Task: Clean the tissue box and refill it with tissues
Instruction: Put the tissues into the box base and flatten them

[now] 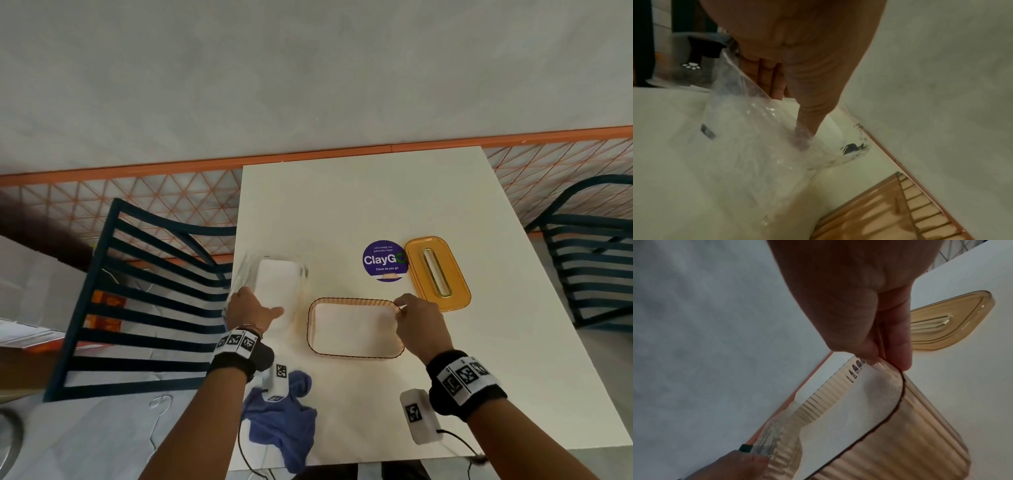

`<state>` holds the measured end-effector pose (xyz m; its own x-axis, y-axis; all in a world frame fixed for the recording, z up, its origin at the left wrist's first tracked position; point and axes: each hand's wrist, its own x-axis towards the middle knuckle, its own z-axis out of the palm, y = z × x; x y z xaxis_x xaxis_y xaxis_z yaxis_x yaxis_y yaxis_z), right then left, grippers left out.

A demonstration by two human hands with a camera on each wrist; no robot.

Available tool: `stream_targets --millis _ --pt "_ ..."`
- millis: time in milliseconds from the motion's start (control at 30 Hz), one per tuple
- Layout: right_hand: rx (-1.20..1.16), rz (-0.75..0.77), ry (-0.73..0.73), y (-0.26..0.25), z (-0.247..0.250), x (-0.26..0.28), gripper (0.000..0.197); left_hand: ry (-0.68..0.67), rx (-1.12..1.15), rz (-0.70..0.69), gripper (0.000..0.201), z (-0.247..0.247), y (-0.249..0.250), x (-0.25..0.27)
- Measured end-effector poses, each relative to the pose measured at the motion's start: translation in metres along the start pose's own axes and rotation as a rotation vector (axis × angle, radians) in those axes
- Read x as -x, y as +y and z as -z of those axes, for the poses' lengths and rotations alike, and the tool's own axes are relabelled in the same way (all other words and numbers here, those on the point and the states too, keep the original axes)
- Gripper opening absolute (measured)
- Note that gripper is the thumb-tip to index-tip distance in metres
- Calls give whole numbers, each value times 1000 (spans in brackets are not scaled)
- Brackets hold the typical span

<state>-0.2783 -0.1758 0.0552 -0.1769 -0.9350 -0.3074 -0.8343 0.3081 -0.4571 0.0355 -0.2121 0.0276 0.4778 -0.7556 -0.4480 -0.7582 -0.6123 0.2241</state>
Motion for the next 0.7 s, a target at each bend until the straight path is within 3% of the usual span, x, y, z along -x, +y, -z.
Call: stream_targets --millis 200,367,500,600,700 --pt "-43 -29 -52 -2 7 -1 28 -10 78 54 96 -4 -1 -8" --pt "-39 -30 -56 -3 11 0 27 3 240 28 56 3 2 -2" --pt "-13 -21 -42 -3 15 1 30 -36 475 -10 44 14 -2 10" --pt "-40 58 -12 -9 22 3 51 -72 685 -77 27 32 -4 32" --pt "-220 160 -137 -21 32 7 89 -176 775 -226 21 58 -3 63"
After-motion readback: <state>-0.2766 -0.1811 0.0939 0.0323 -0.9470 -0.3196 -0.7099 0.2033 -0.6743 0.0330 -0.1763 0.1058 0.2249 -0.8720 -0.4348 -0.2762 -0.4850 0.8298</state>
